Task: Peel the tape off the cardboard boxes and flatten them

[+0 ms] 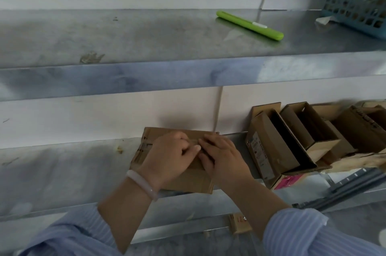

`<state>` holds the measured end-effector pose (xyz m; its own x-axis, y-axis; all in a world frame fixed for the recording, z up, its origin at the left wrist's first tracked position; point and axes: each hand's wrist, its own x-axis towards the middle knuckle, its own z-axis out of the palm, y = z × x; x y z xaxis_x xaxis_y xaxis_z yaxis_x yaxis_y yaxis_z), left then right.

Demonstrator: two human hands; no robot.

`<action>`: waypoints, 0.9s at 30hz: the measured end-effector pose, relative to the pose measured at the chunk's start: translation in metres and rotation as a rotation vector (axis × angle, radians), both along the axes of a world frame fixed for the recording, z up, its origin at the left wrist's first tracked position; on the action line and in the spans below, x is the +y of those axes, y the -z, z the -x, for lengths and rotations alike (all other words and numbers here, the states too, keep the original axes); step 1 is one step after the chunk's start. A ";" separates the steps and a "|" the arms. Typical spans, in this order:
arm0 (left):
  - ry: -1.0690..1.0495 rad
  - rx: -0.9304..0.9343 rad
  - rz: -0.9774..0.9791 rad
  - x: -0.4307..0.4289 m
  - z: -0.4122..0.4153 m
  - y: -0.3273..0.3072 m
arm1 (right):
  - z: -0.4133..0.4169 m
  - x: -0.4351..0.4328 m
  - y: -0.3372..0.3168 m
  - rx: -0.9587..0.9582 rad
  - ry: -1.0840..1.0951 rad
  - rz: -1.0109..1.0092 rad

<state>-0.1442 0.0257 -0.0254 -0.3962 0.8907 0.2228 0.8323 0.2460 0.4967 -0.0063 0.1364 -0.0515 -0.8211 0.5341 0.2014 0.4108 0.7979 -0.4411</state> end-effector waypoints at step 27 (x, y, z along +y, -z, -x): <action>-0.273 0.051 0.098 -0.010 -0.007 -0.012 | -0.003 0.026 -0.014 -0.218 -0.226 -0.244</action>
<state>-0.1369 0.0157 -0.0138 -0.6144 0.7712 0.1665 0.7522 0.5088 0.4186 -0.0036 0.1626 -0.0374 -0.9499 0.2933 0.1081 0.2762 0.9495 -0.1490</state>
